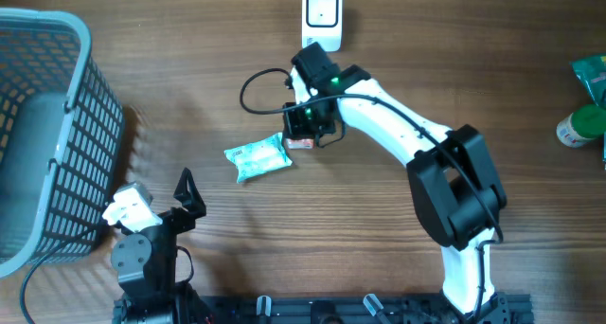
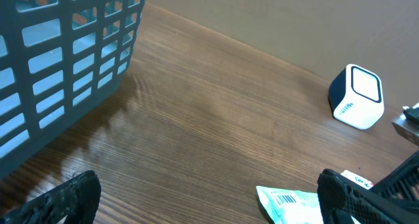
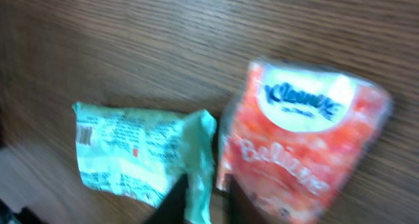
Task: Scan the item barcode
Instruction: 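Move the right gripper over the red Kleenex pack and light green packet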
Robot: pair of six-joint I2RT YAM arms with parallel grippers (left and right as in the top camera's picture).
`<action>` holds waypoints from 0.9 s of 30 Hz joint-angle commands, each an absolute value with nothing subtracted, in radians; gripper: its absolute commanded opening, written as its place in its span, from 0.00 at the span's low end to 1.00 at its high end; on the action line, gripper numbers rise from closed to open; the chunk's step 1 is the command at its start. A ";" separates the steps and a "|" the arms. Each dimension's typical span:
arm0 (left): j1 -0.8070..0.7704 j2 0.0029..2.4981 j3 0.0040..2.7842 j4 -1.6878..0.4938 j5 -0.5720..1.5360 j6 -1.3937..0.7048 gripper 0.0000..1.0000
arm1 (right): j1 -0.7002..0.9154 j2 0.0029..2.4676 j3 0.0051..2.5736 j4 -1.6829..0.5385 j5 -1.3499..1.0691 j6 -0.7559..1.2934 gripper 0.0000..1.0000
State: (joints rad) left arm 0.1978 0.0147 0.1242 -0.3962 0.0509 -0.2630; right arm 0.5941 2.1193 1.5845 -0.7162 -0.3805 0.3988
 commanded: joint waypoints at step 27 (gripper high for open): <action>0.200 0.009 0.118 -0.392 0.056 -0.243 1.00 | 0.662 2.037 1.650 -0.914 -0.047 0.654 0.04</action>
